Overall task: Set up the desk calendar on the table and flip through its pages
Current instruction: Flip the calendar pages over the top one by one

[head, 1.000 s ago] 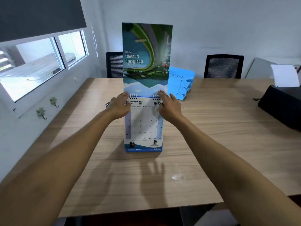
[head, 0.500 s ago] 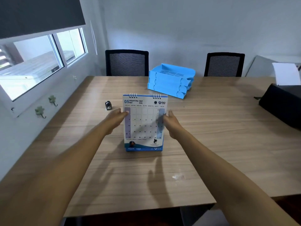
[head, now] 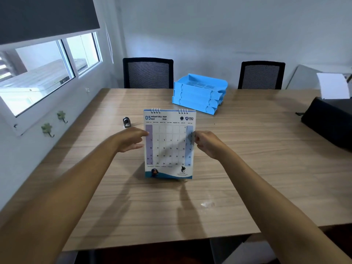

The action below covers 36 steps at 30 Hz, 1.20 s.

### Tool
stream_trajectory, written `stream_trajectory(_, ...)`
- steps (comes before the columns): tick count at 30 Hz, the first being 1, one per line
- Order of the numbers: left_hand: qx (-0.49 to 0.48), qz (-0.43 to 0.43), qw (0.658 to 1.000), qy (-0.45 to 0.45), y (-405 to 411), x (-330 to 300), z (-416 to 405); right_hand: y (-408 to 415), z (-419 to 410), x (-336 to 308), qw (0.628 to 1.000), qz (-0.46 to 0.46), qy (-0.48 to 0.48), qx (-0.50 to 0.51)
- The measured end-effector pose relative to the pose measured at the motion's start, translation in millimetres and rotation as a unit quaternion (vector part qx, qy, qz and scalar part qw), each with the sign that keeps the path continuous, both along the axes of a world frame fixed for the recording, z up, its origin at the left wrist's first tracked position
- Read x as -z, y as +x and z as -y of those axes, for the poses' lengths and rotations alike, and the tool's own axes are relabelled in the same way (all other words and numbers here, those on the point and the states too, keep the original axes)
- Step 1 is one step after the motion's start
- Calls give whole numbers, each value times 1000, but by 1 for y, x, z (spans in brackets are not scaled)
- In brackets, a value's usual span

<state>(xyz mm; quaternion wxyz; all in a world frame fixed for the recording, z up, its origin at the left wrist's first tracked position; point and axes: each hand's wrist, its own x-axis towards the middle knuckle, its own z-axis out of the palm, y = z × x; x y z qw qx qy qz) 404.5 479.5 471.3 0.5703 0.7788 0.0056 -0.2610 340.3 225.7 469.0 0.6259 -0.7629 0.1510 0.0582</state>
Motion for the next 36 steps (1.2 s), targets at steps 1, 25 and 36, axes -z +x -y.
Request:
stream_trajectory(1,0,10,999,38,-1,-5,-1,-1,2,-4,1000,-8,-5,2)
stream_trajectory(25,-75,27,994,72,-12,-50,-14,3,18,-31,993,-75,89,6)
stream_trajectory(36,-102,22,955,-277,-9,-67,-7,19,6,-47,933,90,343,56)
